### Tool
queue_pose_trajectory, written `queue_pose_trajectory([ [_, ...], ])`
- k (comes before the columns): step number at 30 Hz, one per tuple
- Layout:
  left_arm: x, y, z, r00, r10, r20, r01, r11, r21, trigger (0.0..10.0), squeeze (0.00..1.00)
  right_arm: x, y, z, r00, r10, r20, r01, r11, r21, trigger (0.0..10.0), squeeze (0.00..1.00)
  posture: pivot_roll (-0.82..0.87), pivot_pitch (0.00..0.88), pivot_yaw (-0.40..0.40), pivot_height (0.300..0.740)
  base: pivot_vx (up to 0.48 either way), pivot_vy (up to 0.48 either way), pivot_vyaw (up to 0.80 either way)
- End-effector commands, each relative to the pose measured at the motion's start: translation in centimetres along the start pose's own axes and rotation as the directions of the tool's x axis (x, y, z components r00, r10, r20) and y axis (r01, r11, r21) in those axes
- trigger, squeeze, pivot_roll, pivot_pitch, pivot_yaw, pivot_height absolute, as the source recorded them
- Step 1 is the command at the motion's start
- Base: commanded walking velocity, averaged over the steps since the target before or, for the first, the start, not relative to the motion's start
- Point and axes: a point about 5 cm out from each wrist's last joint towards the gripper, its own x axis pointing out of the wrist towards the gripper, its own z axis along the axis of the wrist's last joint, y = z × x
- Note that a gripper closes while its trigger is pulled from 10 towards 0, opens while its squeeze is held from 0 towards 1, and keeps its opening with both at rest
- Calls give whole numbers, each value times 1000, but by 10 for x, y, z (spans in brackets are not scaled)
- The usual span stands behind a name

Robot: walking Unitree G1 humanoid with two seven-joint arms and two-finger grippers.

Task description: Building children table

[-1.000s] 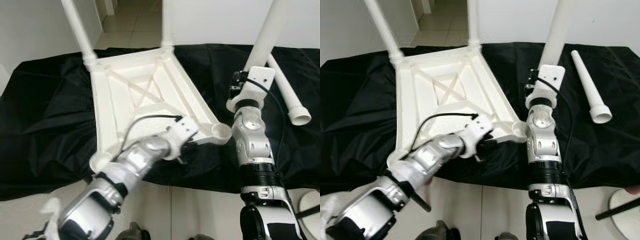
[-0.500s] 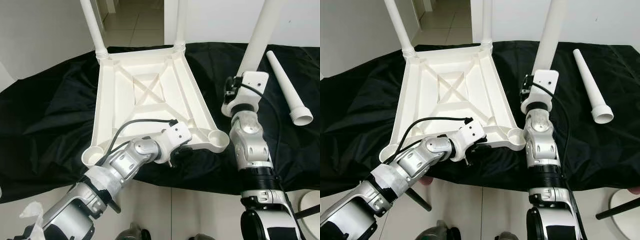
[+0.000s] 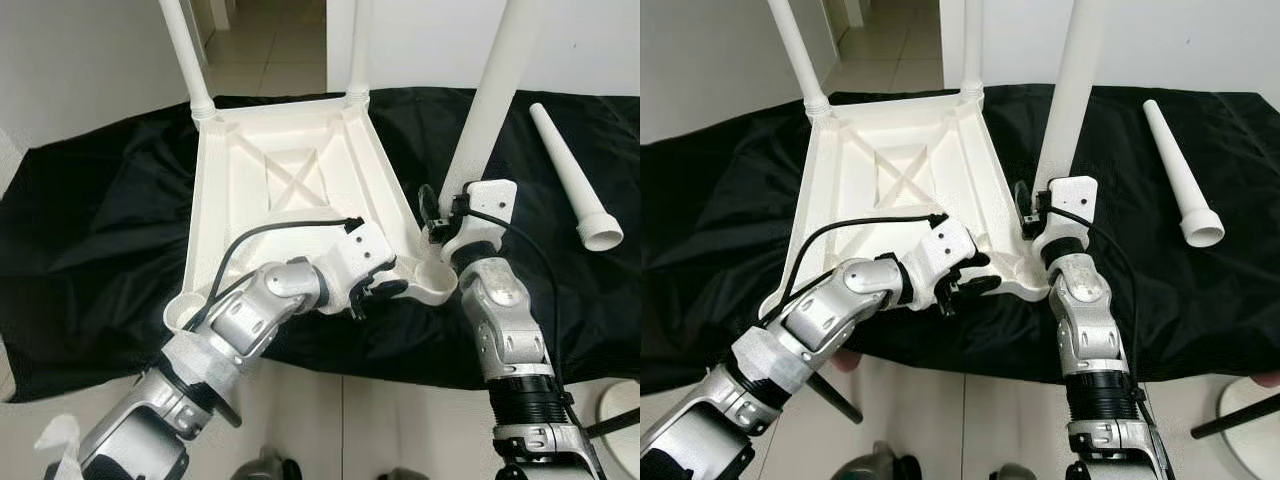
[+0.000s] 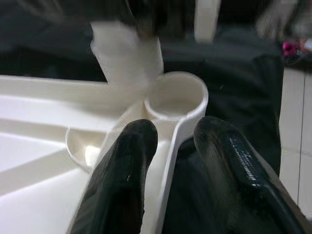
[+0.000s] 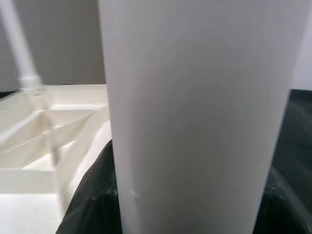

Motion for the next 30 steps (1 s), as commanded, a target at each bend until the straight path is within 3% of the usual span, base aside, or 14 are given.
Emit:
queue_pose_trajectory([
  [1,-5,5,0,995,103,9,-103,995,-18,10000,0,-2,4,4,999,34,34,-35,999,22,10000,0,-48,3,75,740,0,0,0],
  [10,-18,-3,7,975,180,127,-177,984,-35,10000,0,-20,9,3,990,126,64,-129,990,48,10000,0,-39,0,61,740,0,0,0],
  [21,-30,-6,-3,983,155,103,-149,987,-68,10000,0,-32,3,-7,991,129,23,-130,990,58,10000,0,-38,0,54,740,0,0,0],
  [30,-35,-1,0,981,167,94,-158,983,-96,10000,0,-30,-7,-8,993,115,21,-116,991,69,10000,0,-46,0,61,740,0,0,0],
])
